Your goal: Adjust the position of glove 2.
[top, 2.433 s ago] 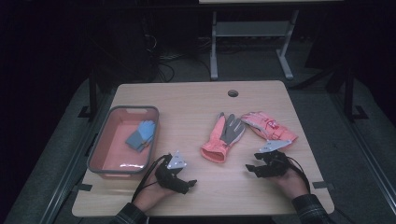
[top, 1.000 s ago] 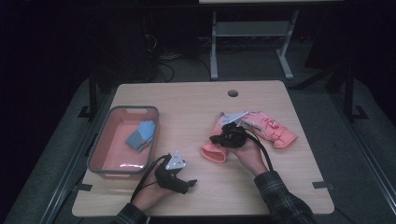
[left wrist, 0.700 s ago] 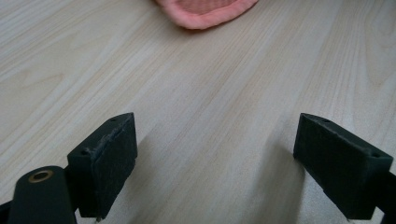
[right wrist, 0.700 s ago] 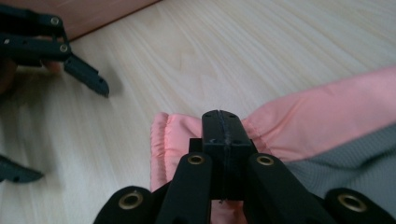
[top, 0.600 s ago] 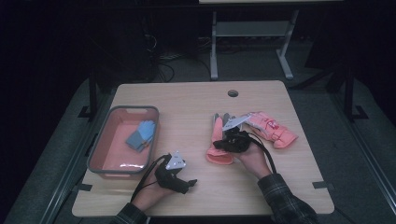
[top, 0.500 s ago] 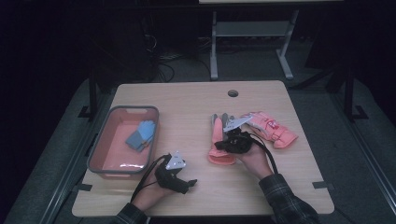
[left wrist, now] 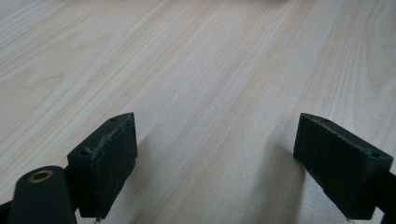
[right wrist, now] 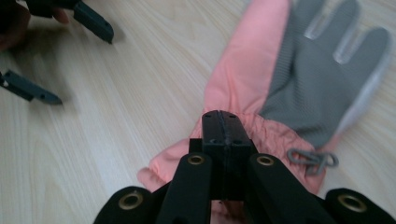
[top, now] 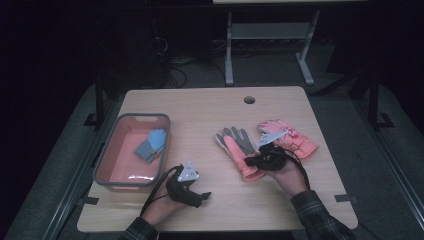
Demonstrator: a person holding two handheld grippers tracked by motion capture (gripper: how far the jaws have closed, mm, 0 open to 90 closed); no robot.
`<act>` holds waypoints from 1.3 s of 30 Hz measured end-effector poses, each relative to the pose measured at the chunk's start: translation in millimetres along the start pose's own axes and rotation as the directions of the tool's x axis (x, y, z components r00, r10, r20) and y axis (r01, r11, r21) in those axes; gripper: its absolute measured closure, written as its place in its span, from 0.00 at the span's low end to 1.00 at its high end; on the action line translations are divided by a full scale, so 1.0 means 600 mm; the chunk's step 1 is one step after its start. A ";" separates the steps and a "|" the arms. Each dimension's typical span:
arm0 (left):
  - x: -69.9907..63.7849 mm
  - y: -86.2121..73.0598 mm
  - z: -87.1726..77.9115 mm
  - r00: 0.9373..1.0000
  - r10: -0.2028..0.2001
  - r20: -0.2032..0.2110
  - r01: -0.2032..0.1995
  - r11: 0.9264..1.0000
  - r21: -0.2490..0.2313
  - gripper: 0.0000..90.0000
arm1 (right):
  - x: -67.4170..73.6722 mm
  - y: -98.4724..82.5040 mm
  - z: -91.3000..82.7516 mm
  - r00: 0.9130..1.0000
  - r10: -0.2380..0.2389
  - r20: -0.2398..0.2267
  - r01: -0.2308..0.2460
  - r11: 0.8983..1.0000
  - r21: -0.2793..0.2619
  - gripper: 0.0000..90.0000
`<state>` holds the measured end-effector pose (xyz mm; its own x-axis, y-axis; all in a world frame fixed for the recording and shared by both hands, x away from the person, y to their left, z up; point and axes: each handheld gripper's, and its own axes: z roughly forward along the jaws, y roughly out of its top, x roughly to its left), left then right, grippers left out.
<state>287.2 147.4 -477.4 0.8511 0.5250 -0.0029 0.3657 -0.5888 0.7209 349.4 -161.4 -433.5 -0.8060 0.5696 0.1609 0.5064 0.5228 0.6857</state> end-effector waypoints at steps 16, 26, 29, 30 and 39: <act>0.000 0.000 0.000 1.000 0.000 0.000 0.000 1.000 0.003 0.14 | -0.036 0.017 -0.015 0.999 0.030 0.021 -0.030 1.000 -0.008 1.00; 0.000 0.001 0.000 1.000 -0.001 -0.002 0.001 1.000 0.003 0.14 | -0.051 0.021 0.018 0.998 0.052 0.046 -0.054 0.998 0.041 1.00; 0.000 0.001 0.001 1.000 -0.003 -0.002 0.003 1.000 0.003 0.14 | -0.051 0.015 0.026 0.999 0.037 0.037 -0.040 0.998 0.057 1.00; 0.000 0.001 0.001 1.000 -0.003 -0.002 0.003 1.000 0.002 0.14 | -0.050 0.013 0.027 0.999 0.043 0.033 -0.045 0.997 0.057 1.00; 0.000 0.001 0.001 1.000 -0.003 -0.002 0.003 1.000 0.003 0.14 | -0.032 -0.008 0.009 1.000 0.021 0.009 -0.021 0.998 0.066 1.00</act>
<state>287.9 146.8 -477.1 0.8493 0.5279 -0.0031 0.3688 -0.5891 0.7190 364.0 -171.3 -444.0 -0.7925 0.5860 0.1690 0.5428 0.5514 0.6335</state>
